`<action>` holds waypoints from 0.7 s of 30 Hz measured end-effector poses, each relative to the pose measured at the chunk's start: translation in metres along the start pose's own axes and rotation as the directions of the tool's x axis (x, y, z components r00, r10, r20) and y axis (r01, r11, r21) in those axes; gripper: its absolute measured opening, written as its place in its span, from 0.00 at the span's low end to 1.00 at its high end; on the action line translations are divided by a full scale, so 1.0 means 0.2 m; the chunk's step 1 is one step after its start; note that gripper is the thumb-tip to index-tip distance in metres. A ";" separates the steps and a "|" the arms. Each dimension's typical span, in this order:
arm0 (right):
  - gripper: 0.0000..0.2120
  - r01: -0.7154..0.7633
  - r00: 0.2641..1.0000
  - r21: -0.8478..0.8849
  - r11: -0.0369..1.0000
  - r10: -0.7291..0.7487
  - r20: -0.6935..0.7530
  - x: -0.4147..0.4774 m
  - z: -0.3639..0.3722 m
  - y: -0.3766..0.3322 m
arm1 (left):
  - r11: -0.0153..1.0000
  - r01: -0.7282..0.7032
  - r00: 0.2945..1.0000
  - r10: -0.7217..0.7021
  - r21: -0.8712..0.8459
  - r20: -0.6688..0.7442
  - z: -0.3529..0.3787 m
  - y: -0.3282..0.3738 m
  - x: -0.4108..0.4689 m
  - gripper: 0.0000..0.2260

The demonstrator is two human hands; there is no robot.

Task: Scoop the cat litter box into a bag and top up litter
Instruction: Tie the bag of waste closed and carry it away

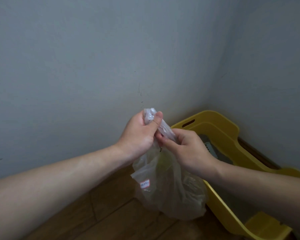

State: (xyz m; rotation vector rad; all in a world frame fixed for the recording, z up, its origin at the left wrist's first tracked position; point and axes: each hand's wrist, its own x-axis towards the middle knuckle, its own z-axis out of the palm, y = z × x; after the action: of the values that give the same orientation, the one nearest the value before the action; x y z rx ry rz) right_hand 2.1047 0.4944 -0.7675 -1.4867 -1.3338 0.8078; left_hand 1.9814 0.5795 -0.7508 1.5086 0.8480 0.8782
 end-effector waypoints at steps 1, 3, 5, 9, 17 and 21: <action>0.13 -0.011 1.000 -0.002 1.000 0.011 -0.025 0.00 0.00 0.00 | 0.996 -0.047 0.999 0.048 0.069 -0.015 0.00 0.00 0.00 0.15; 0.16 -0.027 0.997 -0.027 0.999 0.025 -0.073 0.02 -0.01 0.01 | 0.951 -0.148 0.987 0.158 0.273 -0.016 -0.01 -0.02 -0.01 0.17; 0.17 -0.054 0.995 -0.055 0.997 0.049 -0.083 0.02 -0.02 0.00 | 0.821 -0.315 0.940 0.338 0.476 0.039 -0.03 -0.02 -0.03 0.17; 0.23 -0.045 0.999 -0.087 0.995 0.045 0.001 0.03 -0.02 0.00 | 0.418 -0.592 0.739 0.622 0.689 0.257 -0.07 0.00 -0.04 0.14; 0.07 0.011 0.983 -0.031 0.999 -0.005 0.186 0.00 -0.02 0.01 | 0.439 -0.488 0.870 0.321 0.755 0.375 -0.03 0.01 -0.02 0.12; 0.15 -0.097 0.983 0.282 0.954 0.048 0.177 0.01 -0.04 0.00 | 0.574 -0.350 0.935 0.172 0.740 0.309 -0.04 0.02 0.01 0.11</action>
State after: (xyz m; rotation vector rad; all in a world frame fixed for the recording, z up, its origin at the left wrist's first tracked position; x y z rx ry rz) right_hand 2.1131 0.4949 -0.7652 -1.2622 -1.2258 1.1468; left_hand 1.9760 0.5838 -0.7457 2.5277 0.9181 0.5312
